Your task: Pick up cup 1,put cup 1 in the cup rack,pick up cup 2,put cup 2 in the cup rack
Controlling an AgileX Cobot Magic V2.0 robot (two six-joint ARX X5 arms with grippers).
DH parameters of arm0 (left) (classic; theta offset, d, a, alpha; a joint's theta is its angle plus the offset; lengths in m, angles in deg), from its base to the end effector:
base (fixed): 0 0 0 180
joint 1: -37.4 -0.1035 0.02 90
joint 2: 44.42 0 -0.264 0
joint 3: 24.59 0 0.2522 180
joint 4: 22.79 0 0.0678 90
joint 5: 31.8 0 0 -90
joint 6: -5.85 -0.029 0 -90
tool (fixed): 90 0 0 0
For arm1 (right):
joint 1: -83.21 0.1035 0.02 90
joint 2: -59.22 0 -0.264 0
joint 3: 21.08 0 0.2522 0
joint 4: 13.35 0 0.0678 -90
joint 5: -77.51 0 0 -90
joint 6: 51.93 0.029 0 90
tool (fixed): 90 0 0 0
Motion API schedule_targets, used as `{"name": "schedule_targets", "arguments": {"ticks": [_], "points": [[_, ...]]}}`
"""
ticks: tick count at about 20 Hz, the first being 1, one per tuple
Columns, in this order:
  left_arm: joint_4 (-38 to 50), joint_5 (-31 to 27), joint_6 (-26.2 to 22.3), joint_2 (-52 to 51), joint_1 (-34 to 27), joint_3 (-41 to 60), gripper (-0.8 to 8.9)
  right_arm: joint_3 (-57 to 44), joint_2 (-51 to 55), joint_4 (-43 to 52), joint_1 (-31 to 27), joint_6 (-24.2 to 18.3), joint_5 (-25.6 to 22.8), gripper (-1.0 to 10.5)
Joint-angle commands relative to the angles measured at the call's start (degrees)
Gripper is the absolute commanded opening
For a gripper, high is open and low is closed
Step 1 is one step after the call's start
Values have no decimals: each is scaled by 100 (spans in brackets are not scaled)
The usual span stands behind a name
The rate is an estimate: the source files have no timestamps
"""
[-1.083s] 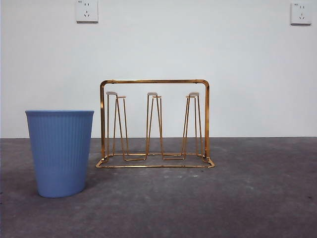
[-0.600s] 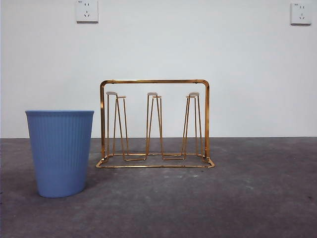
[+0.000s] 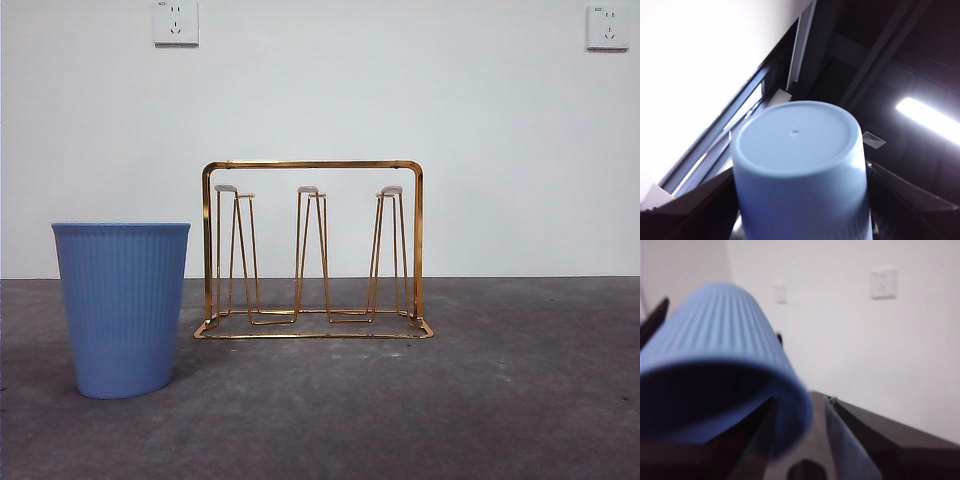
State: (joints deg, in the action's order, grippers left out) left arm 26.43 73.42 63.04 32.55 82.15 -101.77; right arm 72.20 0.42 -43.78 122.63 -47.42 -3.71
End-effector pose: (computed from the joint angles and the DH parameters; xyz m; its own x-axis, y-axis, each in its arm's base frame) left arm 0.1899 -0.1990 0.4344 0.2609 -0.6283 0.7330 0.8872 -0.1433 -0.4386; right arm 0.1419 0.1224 0.4789 0.6646 0.7439 0.0698 -0.7472 0.6612 0.0677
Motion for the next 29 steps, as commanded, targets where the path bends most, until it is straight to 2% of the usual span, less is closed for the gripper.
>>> {"name": "schedule_targets", "arguments": {"ticks": [1, 5, 7, 11, 15, 17, 21, 25, 29], "points": [[-70, 96, -87, -66, -98, 15, -8, -28, 225, -435, -7, -273, -358, 169], [-542, 376, -328, -142, -234, 15, -8, -28, 634, -1381, -7, -490, -938, 167], [-964, 431, -656, -192, -251, 15, -8, -28, 835, -1878, -7, -520, -1248, 167], [-2192, 378, -1617, -291, -227, -2, -8, -28, 1217, -2828, -7, -713, -1803, 167], [-3392, -203, -2691, -293, -22, -46, -8, -28, 1493, -3427, -7, -756, -2155, 166], [-3952, -769, -3327, -286, 114, -50, -8, -28, 1624, -3624, -7, -756, -2277, 166], [-4426, -1770, -4221, -184, 330, -50, -8, -28, 1786, -3836, -4, -756, -2426, 165], [-4435, -2361, -4760, 46, 455, -52, -8, -28, 1834, -3934, -4, -752, -2424, 164], [-4363, -2599, -4911, 446, 472, -55, -8, -28, 1829, -4017, -4, -754, -2424, 163]]}}
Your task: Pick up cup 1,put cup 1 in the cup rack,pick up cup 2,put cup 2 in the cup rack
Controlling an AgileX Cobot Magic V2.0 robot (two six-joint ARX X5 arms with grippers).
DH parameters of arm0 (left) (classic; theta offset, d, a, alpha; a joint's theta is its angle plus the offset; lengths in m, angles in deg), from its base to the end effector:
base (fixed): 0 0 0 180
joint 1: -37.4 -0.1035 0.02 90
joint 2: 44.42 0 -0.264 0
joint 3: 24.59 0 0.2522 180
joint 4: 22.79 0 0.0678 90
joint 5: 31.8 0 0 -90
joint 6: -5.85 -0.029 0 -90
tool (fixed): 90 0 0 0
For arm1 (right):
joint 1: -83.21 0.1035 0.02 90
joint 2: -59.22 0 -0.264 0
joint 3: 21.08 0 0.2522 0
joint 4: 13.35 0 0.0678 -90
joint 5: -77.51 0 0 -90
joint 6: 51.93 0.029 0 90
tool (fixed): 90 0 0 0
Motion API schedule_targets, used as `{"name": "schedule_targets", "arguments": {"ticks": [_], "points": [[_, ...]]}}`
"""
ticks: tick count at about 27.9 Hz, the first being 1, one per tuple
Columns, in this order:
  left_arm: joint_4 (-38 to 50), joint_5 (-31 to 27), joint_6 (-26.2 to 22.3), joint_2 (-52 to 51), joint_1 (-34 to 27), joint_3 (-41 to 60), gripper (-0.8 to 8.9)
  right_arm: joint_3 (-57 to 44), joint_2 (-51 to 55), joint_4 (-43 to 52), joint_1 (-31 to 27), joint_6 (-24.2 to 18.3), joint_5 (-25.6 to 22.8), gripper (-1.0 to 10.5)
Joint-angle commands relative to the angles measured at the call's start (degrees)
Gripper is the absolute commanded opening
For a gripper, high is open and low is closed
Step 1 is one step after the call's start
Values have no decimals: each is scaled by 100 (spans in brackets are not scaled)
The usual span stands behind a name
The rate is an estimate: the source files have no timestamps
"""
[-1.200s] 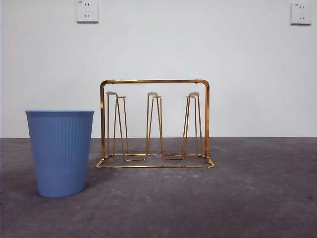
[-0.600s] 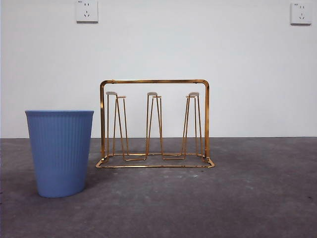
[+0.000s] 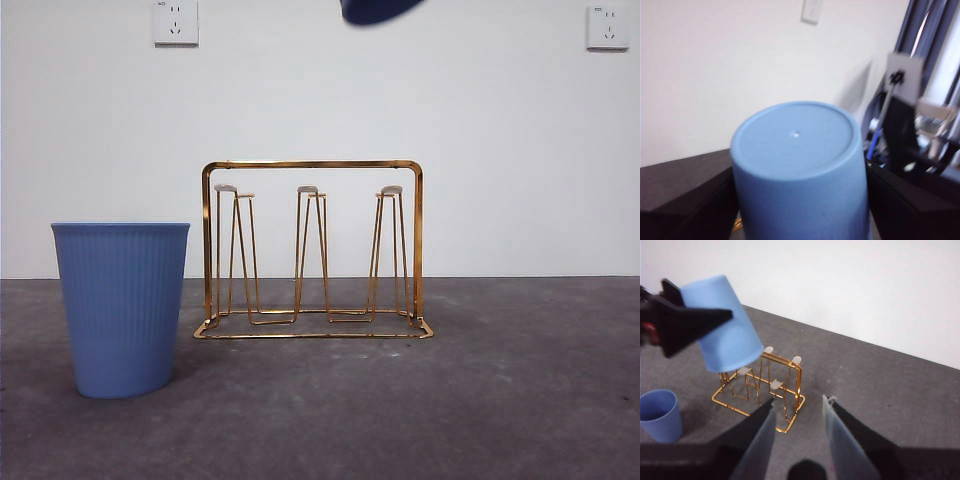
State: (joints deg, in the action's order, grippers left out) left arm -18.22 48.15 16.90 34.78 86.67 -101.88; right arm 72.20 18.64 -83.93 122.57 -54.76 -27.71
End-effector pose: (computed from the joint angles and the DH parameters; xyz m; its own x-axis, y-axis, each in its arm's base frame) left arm 0.2119 -0.2383 0.3589 0.7740 -0.6315 0.0457 0.6265 0.7535 -0.1994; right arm 0.0539 0.0344 0.4464 0.8765 0.3794 -0.2963 -0.4300 0.8938 -0.1275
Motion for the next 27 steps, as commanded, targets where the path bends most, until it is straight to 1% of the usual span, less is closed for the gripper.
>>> {"name": "schedule_targets", "arguments": {"ticks": [1, 4, 6, 12, 14, 16, 21, 23, 27], "points": [[127, -79, -304, 345, 20, -44, -8, -28, 4, -15, 2, -20, -24, 163], [374, -337, -374, 693, 17, -52, -8, -28, 2, -28, 2, -22, -24, 163], [417, -361, -387, 907, 11, -127, -8, -28, 2, -35, 2, -22, -24, 163], [232, -505, -741, 1611, 0, -726, -8, -28, -2, -177, 2, -22, -24, 163], [83, -529, -767, 1788, -2, -946, -8, -28, -2, -203, 2, -20, -24, 163], [57, -680, -778, 1950, 0, -1082, -8, -28, 0, -229, 2, -22, -24, 163], [-151, -973, -785, 2111, -15, -1095, -8, -28, 0, -341, 2, -22, -26, 163], [-289, -970, -782, 2124, -81, -1095, -8, -31, 0, -323, 2, -26, -26, 163], [-286, -973, -769, 2133, -133, -1095, -8, -28, -2, -319, 2, -26, -28, 162]]}}
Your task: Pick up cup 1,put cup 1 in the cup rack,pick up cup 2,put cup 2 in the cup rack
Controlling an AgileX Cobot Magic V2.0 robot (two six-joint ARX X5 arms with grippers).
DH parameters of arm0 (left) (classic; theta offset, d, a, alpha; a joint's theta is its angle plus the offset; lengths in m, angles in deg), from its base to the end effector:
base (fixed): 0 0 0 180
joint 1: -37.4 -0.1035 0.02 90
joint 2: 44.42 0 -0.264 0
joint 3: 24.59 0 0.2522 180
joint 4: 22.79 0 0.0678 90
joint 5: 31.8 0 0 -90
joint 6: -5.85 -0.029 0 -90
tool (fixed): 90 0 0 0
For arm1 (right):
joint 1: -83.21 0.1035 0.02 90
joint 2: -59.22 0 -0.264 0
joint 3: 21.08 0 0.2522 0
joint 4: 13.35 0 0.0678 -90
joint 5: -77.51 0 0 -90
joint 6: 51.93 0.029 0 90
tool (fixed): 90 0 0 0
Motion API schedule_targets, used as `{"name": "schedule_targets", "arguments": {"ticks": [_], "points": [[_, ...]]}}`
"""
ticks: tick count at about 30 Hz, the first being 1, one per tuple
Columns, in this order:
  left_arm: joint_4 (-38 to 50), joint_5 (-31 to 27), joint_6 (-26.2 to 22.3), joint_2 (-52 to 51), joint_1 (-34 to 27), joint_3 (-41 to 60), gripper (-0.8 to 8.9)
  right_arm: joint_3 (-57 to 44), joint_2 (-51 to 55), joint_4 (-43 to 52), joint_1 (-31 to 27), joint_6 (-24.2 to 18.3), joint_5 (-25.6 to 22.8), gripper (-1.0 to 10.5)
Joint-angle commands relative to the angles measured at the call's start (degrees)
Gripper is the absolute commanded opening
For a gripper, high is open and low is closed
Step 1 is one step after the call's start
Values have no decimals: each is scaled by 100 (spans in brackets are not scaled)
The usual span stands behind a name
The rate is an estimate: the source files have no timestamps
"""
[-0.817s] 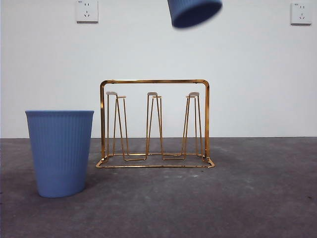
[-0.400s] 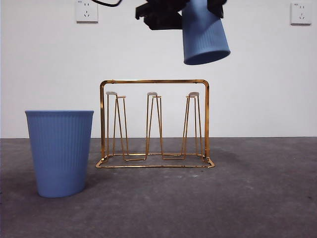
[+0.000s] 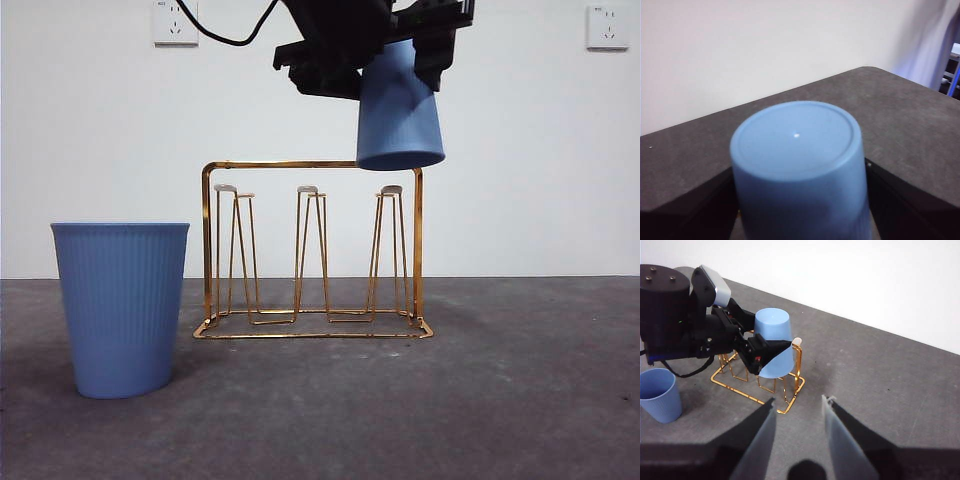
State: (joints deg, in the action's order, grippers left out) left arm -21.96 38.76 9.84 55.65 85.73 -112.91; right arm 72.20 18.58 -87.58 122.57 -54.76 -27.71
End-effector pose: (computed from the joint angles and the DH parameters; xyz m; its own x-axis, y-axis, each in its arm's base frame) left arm 0.2775 -0.2972 0.2941 0.8642 -0.4704 -0.1786 0.4772 0.8788 -0.0054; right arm 0.0526 0.0333 0.4407 0.8602 0.3660 -0.3551 -0.4367 0.8882 -0.1424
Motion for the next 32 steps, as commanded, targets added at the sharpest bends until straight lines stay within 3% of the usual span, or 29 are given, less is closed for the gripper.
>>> {"name": "schedule_targets", "arguments": {"ticks": [1, 32], "points": [[90, -33, -61, 46, -66, 9, -8, -31, 4, 46, 2, -26, -28, 162], [-50, 33, 656, 1174, -125, 9, -8, -31, 2, 44, 2, -28, -26, 158]]}}
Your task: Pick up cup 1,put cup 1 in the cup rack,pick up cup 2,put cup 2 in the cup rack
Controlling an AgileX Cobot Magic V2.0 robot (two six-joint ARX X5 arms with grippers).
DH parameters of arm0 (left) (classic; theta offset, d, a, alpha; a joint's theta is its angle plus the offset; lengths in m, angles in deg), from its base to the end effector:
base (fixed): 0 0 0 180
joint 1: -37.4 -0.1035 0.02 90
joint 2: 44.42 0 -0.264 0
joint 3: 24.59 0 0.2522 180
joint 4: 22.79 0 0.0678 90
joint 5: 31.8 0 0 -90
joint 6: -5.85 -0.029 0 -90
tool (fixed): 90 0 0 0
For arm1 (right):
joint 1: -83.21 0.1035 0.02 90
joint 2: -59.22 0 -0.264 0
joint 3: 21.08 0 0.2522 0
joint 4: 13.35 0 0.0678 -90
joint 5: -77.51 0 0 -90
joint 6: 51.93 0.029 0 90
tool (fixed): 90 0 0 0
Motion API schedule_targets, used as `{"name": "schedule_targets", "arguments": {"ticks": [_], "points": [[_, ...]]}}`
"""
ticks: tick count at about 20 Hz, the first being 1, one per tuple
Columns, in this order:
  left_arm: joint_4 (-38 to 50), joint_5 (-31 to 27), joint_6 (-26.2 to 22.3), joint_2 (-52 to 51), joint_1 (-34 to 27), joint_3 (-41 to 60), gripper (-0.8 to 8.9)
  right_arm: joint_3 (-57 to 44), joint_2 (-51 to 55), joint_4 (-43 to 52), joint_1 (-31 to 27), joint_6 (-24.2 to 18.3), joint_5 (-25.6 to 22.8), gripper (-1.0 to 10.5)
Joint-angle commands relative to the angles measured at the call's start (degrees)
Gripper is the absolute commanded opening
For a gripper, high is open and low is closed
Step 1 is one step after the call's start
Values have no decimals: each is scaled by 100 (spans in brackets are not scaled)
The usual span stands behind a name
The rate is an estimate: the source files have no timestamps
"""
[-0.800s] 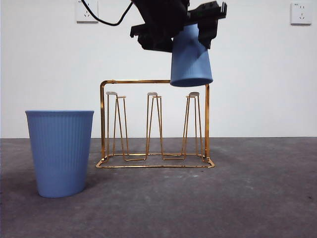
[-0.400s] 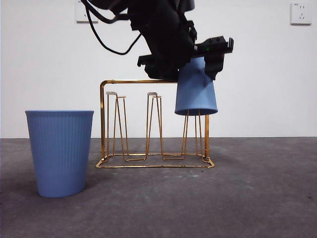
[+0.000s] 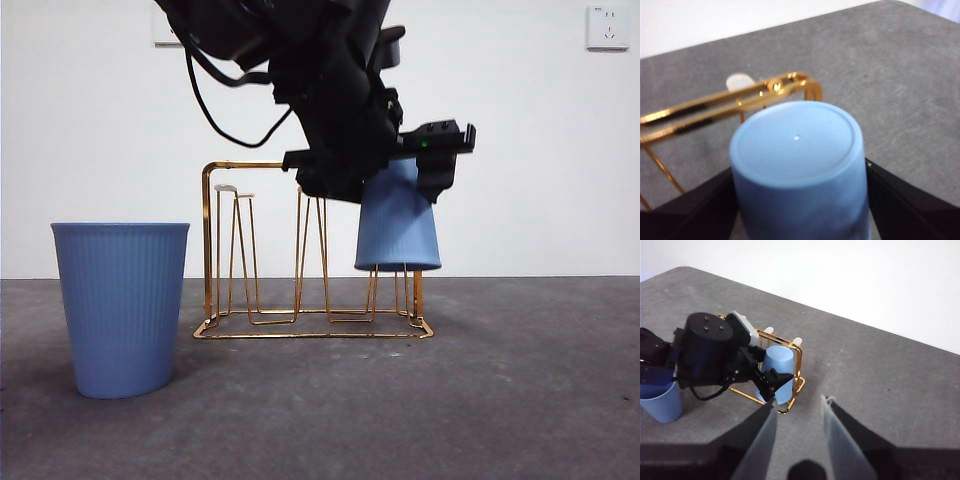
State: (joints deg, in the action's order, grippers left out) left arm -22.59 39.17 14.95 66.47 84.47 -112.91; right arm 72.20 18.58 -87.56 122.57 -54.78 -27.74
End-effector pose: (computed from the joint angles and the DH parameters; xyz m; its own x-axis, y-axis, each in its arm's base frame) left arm 0.3033 -0.3121 0.2171 0.8342 -0.4180 -0.3598 0.4397 0.8978 -0.0237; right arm 0.0526 0.0333 0.4407 0.8605 0.3656 -0.3547 -0.4363 0.8884 -0.1428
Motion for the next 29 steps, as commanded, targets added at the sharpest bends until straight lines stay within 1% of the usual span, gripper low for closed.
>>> {"name": "schedule_targets", "arguments": {"ticks": [1, 7, 15, 19, 20, 21, 22, 23, 24, 29], "points": [[9, -9, 168, 131, 0, 9, -8, -33, 2, 44, 2, -26, -24, 158], [-184, -11, 317, 221, 0, 9, -8, -33, 2, 46, 2, -39, -24, 158], [-619, -9, 634, 227, 0, 9, -8, -33, 0, 50, 2, -48, -22, 158], [-726, 46, 632, 227, 0, 9, 7, -33, 0, 68, 2, -85, -22, 158], [-726, 195, 632, 227, 0, 9, 55, -33, -2, 68, 2, -85, -24, 158], [-728, 278, 632, 227, -2, 9, 138, -33, -2, 68, 2, -87, -24, 158], [-750, 297, 634, 227, -13, 9, 255, -33, -2, 68, 2, -87, -22, 158], [-785, 297, 632, 227, -13, 9, 341, -33, -2, 68, 2, -87, -22, 158], [-863, 297, 634, 225, -13, 9, 391, -33, -2, 68, 2, -87, -24, 158], [-1379, 573, 706, 225, -17, -2, 404, -33, -7, 87, 2, -151, -22, 157]]}}
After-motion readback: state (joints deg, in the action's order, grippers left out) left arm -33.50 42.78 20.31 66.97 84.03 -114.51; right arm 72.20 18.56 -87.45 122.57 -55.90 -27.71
